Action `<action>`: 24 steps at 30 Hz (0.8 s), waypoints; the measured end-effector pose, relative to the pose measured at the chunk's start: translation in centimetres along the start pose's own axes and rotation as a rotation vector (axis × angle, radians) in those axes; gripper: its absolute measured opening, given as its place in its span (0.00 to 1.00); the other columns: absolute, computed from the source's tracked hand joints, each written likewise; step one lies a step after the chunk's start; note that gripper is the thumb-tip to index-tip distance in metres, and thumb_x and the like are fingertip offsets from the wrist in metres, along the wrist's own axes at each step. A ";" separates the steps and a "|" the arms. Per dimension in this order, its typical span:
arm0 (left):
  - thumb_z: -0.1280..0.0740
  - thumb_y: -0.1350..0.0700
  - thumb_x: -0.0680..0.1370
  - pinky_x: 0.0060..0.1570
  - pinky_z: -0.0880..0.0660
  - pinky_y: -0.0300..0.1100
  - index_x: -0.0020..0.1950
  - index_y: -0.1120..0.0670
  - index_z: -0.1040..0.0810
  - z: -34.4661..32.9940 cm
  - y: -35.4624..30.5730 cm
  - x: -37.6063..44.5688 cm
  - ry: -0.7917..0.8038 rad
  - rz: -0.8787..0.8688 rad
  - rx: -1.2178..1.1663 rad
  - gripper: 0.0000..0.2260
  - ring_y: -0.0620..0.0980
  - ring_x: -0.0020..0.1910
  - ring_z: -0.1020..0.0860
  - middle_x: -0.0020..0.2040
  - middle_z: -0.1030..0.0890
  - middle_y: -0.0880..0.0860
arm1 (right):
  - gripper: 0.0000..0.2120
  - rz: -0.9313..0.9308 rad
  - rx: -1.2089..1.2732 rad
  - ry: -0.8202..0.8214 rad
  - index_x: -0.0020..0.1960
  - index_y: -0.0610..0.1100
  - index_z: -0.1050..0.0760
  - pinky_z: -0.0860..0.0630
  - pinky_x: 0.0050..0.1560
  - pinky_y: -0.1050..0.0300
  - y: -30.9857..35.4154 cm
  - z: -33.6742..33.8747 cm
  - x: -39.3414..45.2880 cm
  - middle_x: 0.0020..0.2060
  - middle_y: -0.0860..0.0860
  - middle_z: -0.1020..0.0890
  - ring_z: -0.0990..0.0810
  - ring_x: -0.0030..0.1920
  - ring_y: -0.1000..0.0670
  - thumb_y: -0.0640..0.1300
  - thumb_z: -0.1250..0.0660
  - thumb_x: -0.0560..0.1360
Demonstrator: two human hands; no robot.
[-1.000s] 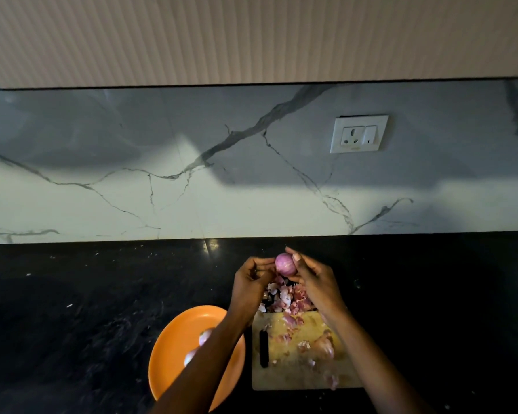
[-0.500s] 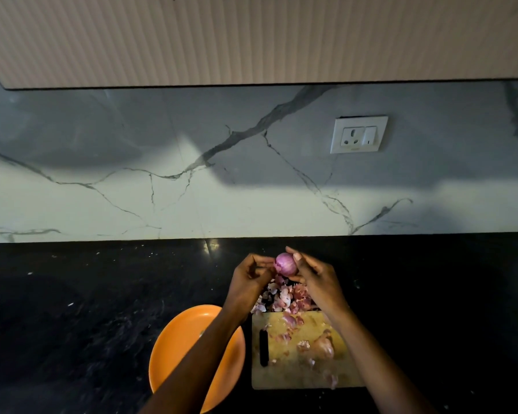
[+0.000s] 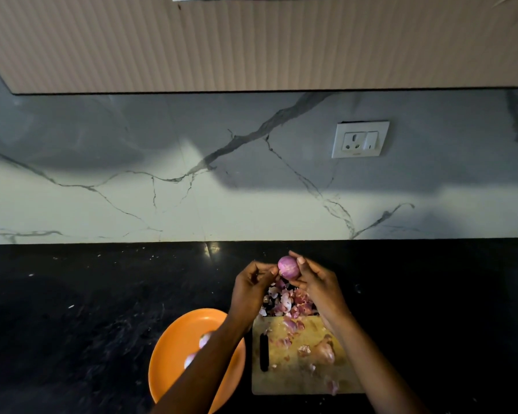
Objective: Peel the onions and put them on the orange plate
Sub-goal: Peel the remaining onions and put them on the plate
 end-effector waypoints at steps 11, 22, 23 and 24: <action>0.32 0.57 0.80 0.54 0.21 0.43 0.59 0.51 0.20 0.0 0.0 0.1 0.009 0.004 0.059 0.08 0.47 0.54 0.17 0.53 0.16 0.50 | 0.14 -0.065 0.116 -0.041 0.65 0.48 0.21 0.19 0.50 0.61 -0.4 0.5 -0.1 0.56 0.49 0.15 0.15 0.55 0.50 0.48 0.38 0.83; 0.30 0.64 0.78 0.54 0.20 0.46 0.58 0.55 0.18 -0.5 0.0 0.4 0.038 -0.108 0.098 0.10 0.51 0.53 0.17 0.51 0.16 0.53 | 0.14 -0.034 0.046 -0.023 0.65 0.49 0.20 0.19 0.50 0.61 -0.1 0.1 -0.2 0.56 0.50 0.15 0.15 0.55 0.52 0.48 0.37 0.83; 0.31 0.65 0.78 0.54 0.21 0.45 0.57 0.55 0.18 -0.4 0.0 0.4 0.023 -0.124 0.108 0.10 0.50 0.52 0.17 0.50 0.16 0.52 | 0.14 -0.043 0.058 -0.021 0.65 0.49 0.20 0.19 0.50 0.60 -0.2 0.0 -0.2 0.56 0.49 0.15 0.15 0.54 0.51 0.48 0.37 0.83; 0.31 0.65 0.78 0.53 0.21 0.45 0.57 0.54 0.18 -0.4 0.0 0.4 0.018 -0.139 0.113 0.10 0.49 0.52 0.17 0.50 0.16 0.52 | 0.14 -0.050 0.067 -0.020 0.65 0.48 0.20 0.18 0.50 0.60 -0.2 0.0 -0.2 0.56 0.49 0.15 0.14 0.54 0.51 0.48 0.37 0.83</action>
Point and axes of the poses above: each hand's wrist, its own x-axis towards the middle knuckle, its own z-axis out of the back of the hand, y = z × x, the point moved 4 cm from there along x, towards the middle knuckle
